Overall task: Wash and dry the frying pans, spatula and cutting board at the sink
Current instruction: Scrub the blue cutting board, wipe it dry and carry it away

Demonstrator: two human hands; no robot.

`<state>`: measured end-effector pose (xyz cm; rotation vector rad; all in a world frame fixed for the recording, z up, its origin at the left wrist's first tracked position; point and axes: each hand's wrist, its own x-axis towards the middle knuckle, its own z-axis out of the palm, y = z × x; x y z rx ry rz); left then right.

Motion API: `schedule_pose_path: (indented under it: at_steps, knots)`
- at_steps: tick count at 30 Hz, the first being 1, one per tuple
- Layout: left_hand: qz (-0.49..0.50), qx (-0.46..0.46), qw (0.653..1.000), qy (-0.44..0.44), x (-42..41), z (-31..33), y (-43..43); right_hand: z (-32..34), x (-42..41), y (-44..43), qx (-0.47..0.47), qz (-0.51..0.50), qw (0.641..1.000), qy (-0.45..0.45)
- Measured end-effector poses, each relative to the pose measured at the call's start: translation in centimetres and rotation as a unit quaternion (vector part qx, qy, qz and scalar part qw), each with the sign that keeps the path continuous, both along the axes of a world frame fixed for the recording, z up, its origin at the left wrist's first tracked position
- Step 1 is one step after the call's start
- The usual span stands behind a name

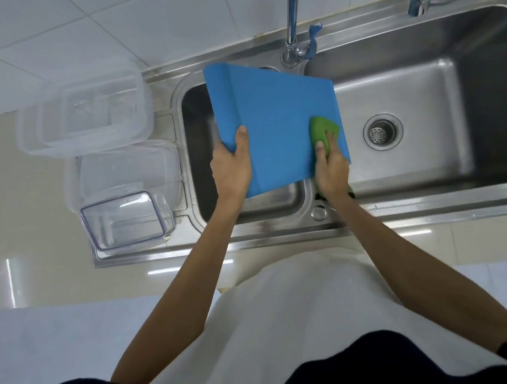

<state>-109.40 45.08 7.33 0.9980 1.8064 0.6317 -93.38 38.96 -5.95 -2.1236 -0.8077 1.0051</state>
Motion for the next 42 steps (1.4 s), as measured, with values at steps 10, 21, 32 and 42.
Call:
schedule_pose_path:
  at_steps: [10, 21, 32, 42]
  knots:
    - [0.059, -0.025, 0.989, -0.132, -2.5, 0.0, 1.0, 7.9, -9.7, -0.3, 0.2, 0.193, 0.957, -0.084]
    - [0.067, -0.146, 0.98, -0.122, -9.6, 0.6, 3.3, 0.9, 6.5, -2.0, 0.035, 0.235, 0.962, -0.135]
    - [0.098, -0.15, 0.974, -0.14, -9.0, -1.0, 1.4, 7.1, -12.1, 2.6, 0.218, 0.335, 0.903, -0.158]
    - [0.09, -0.153, 0.974, -0.142, -10.9, -1.1, 0.0, 0.1, 3.8, 8.8, -0.03, 0.172, 0.968, -0.179]
